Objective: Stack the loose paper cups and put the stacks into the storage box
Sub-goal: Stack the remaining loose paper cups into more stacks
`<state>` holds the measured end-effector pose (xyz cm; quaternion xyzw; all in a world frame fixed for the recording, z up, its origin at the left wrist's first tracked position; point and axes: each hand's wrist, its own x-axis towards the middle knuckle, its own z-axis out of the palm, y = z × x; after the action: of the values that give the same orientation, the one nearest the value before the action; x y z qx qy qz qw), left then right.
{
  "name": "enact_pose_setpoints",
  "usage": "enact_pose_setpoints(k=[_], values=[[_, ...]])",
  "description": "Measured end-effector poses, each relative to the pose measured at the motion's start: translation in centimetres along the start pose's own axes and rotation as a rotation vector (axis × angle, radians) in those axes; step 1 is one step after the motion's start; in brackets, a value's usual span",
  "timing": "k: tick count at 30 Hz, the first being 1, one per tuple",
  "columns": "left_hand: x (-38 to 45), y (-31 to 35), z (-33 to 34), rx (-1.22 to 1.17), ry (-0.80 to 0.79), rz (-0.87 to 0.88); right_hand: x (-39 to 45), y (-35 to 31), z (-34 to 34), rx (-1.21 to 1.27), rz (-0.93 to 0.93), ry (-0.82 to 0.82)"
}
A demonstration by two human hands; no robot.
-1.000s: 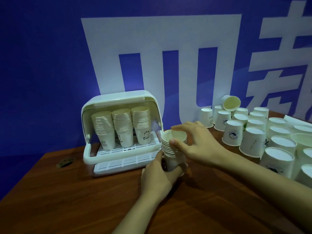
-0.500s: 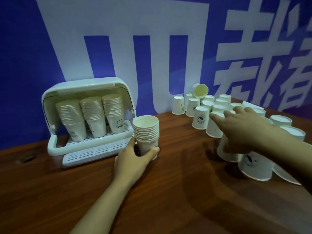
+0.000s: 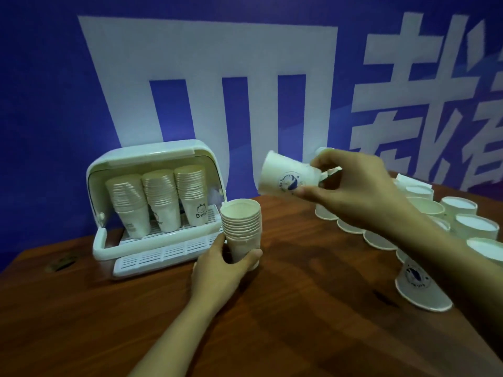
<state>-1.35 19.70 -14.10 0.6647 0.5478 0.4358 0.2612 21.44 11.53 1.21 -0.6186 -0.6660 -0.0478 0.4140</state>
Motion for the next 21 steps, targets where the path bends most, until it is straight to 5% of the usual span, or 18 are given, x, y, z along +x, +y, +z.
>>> enact_pose_setpoints(k=[6, 13, 21], values=[[-0.5, -0.1, 0.0, -0.036, -0.007, 0.009, 0.1, -2.4, 8.4, 0.497, 0.153, 0.047], [0.1, -0.4, -0.1, -0.029, -0.001, 0.022, -0.6, -2.1, 12.0, 0.091, 0.176, -0.076], [0.2, -0.1, 0.1, 0.004, 0.004, 0.008, 1.4, -3.7, 11.1, 0.448, 0.053, -0.147]])
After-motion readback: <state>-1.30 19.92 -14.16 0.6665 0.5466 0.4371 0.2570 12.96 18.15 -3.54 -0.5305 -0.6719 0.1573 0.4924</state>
